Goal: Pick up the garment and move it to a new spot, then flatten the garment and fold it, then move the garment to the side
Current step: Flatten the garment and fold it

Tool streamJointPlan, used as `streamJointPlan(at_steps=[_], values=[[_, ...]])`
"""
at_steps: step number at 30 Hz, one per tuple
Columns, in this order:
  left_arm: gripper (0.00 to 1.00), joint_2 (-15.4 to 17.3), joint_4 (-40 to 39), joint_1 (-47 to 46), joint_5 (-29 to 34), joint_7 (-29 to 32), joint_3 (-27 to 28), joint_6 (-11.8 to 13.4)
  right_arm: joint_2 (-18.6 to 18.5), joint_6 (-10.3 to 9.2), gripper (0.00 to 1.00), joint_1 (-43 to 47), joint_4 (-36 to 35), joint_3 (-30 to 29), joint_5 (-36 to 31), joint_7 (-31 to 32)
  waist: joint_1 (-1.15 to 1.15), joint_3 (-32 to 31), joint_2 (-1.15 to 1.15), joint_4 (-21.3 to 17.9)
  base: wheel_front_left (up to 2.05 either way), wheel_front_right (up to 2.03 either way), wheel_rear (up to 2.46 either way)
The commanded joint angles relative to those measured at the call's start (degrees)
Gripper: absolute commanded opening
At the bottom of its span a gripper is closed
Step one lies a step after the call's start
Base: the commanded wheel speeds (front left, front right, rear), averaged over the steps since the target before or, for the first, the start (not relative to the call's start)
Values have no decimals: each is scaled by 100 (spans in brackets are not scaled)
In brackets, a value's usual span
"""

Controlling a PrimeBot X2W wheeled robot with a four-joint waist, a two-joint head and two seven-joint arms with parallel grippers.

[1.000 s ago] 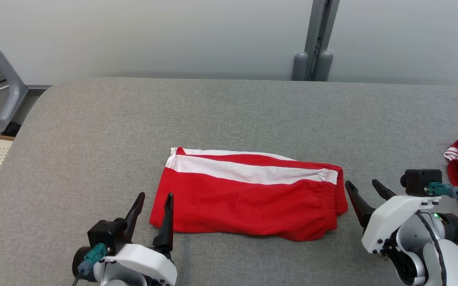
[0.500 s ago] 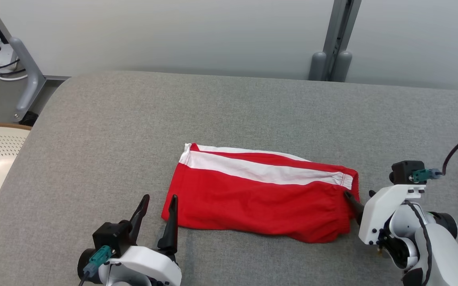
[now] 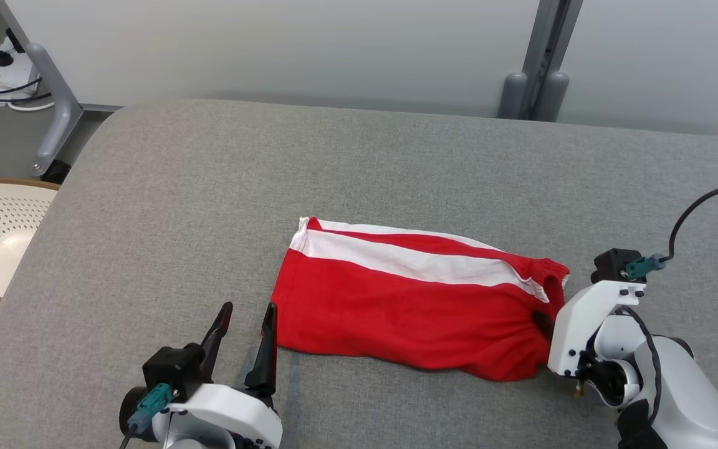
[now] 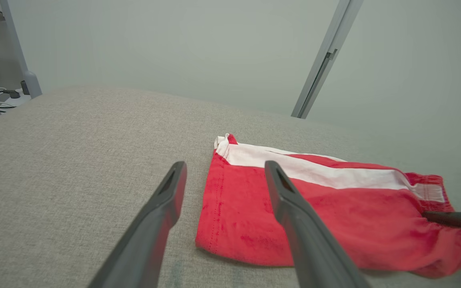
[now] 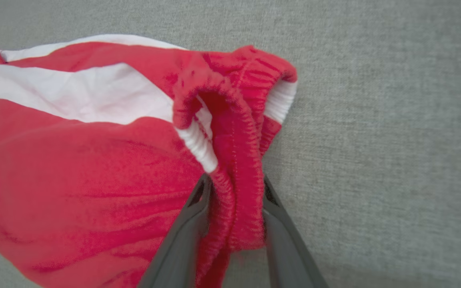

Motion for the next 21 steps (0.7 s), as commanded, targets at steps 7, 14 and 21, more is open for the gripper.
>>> streamJointPlan(at_steps=[7,14,21], values=[[100,-22,-22,-69,120,-25,160,-58,-3,2,0,-219,248,285,213,-177,0,85,0,-11,0,0,0],[100,-47,24,-6,207,-25,206,-109,-241,1,0,-280,194,491,597,-203,0,48,0,-193,0,0,0],[100,-63,38,6,270,-25,212,-117,-818,1,0,-84,-256,600,1196,-11,0,1,0,-467,0,0,0]])
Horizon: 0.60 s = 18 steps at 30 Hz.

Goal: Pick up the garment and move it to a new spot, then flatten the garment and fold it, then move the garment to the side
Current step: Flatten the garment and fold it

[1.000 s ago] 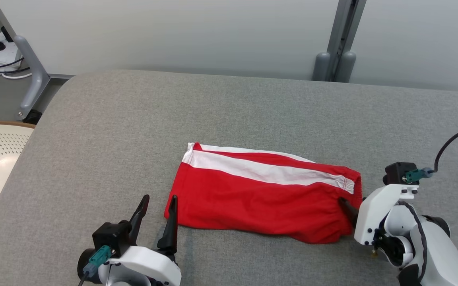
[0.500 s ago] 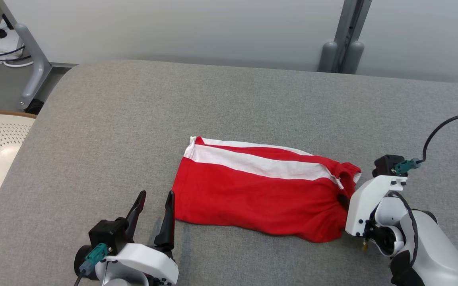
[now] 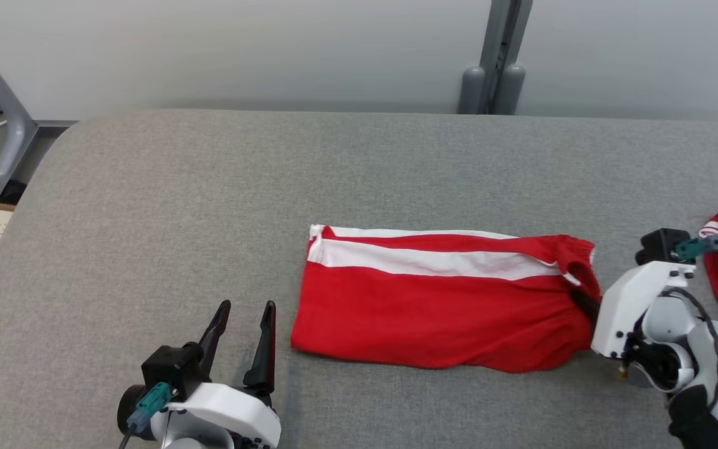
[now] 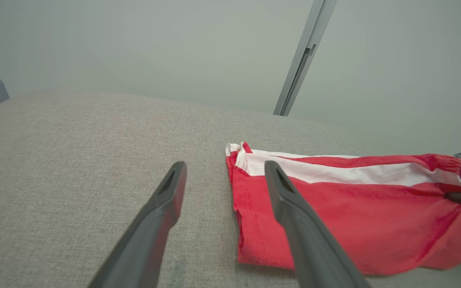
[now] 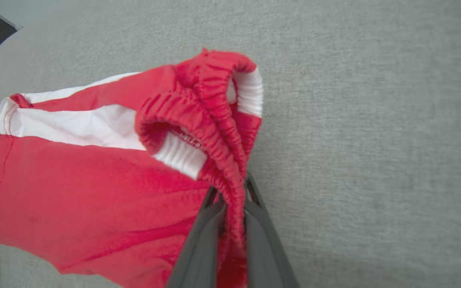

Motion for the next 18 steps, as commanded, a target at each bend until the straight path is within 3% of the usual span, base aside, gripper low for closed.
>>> streamJointPlan(at_steps=[1,9,18], values=[[100,26,10,14,70,-25,17,-18,-120,1,0,71,-73,-17,64,35,0,-15,0,-74,0,0,0],[100,18,42,-51,98,-25,-4,-48,-773,1,0,258,-465,-246,299,354,0,-5,0,-340,0,0,0],[100,12,115,-128,67,-25,-27,-97,-435,2,0,436,-1179,-453,873,875,0,13,0,-423,0,0,0]])
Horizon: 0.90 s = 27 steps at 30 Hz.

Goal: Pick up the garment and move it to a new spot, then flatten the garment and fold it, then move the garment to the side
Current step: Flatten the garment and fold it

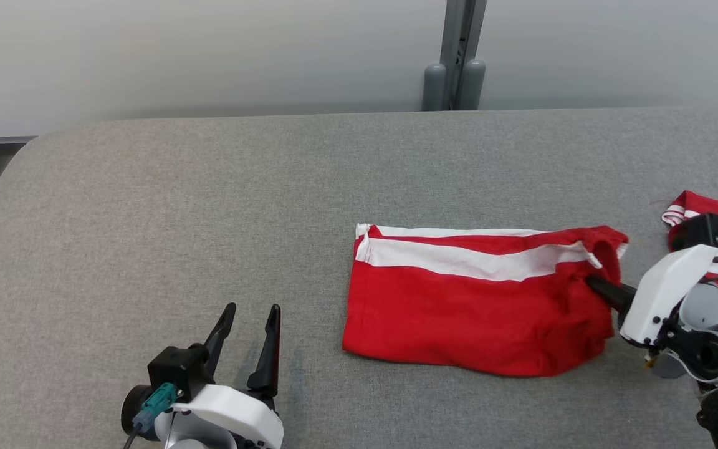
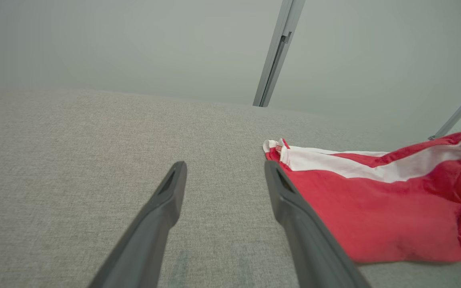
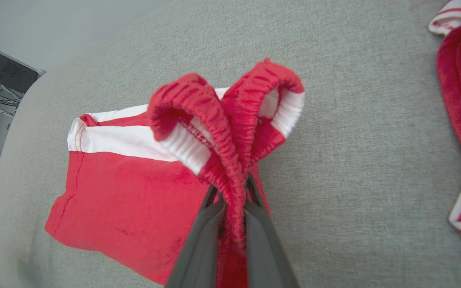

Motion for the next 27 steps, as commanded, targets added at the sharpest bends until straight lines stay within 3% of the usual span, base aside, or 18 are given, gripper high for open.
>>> streamJointPlan(at_steps=[1,6,15,27], values=[[100,23,25,-119,-31,-25,3,-43,122,3,0,86,-236,-20,161,135,0,0,0,13,0,0,0],[100,18,51,-120,-68,-25,-1,-42,376,3,0,193,-793,21,354,387,0,-16,0,111,0,0,0],[100,8,76,-127,-119,-25,-19,-63,883,3,0,171,-1129,-44,230,543,0,-39,0,287,0,0,0],[100,-4,52,-247,-171,-25,-129,-50,1283,3,0,-351,-379,393,-371,411,0,12,0,544,0,0,0]])
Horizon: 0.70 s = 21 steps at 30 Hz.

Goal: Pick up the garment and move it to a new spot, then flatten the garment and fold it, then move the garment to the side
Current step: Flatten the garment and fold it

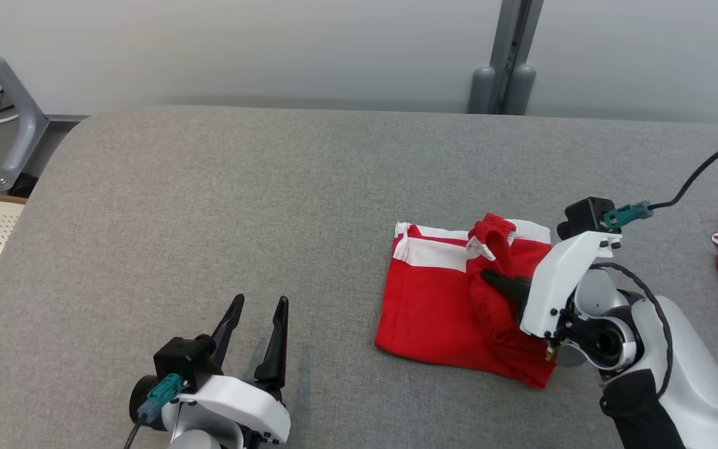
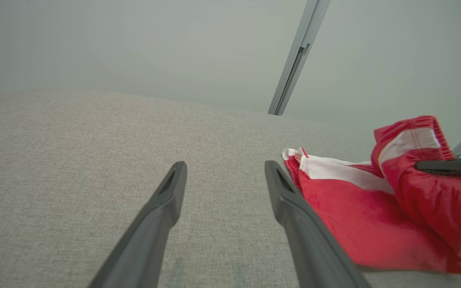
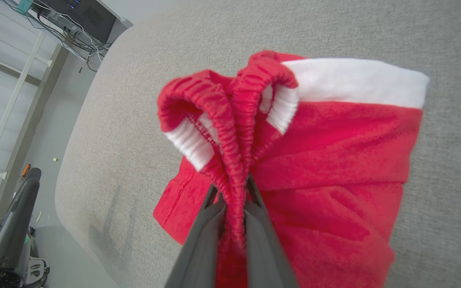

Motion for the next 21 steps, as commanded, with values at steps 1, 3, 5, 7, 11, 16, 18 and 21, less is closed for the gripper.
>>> streamJointPlan(at_steps=[1,3,5,7,11,16,18,21], values=[[100,19,-11,-102,-24,-25,-9,-9,3,3,0,-120,102,67,23,-75,0,20,0,51,0,0,0],[100,18,-6,-106,-54,-25,-47,-16,8,3,0,-248,265,241,136,-155,0,31,0,113,0,0,0],[100,19,-17,-130,-103,-25,-97,-6,3,3,0,-365,468,392,217,-218,0,41,0,179,0,0,0],[100,18,-27,-147,-150,-25,-148,12,1,3,0,-481,695,526,241,-282,0,46,0,246,0,0,0],[100,18,-33,-160,-215,-25,-228,40,2,3,0,-707,1141,718,216,-461,0,41,0,383,0,0,0],[100,17,-20,-157,-270,-25,-308,78,3,3,0,-952,1605,1010,406,-675,0,16,0,492,0,0,0],[100,16,-19,-160,-292,-25,-345,99,2,3,0,-1063,1773,1129,485,-789,0,9,0,520,0,0,0],[100,17,-12,-168,-304,-25,-390,102,3,3,7,-1199,2006,1278,688,-993,0,-5,0,554,0,0,0]])
